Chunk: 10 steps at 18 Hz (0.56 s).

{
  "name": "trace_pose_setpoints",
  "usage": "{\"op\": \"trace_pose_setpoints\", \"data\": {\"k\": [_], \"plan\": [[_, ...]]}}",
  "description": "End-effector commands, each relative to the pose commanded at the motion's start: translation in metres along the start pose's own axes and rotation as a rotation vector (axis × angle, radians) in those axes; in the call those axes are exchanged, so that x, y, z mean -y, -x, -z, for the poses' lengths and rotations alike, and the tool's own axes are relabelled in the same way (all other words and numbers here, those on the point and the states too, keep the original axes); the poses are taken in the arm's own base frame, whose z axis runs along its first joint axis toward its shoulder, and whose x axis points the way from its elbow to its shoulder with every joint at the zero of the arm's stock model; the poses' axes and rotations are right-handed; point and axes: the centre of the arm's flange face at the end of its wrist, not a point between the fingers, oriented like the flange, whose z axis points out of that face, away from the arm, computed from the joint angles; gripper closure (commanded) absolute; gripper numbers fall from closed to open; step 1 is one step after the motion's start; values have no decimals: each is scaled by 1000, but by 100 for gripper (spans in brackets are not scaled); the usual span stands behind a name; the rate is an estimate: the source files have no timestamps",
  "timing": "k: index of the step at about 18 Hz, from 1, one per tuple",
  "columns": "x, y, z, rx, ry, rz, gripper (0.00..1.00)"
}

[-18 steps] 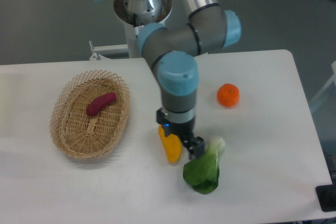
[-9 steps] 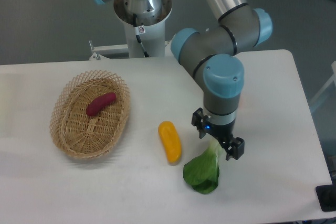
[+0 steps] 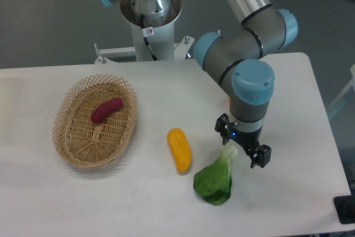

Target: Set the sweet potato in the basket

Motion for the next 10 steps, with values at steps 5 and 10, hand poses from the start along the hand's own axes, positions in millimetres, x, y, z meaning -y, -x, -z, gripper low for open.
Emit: {"op": "trace_pose_setpoints", "data": {"k": [5, 10], "plan": [[-3, 2, -4, -2, 25, -2, 0], [-4, 2, -4, -2, 28, -2, 0]]}}
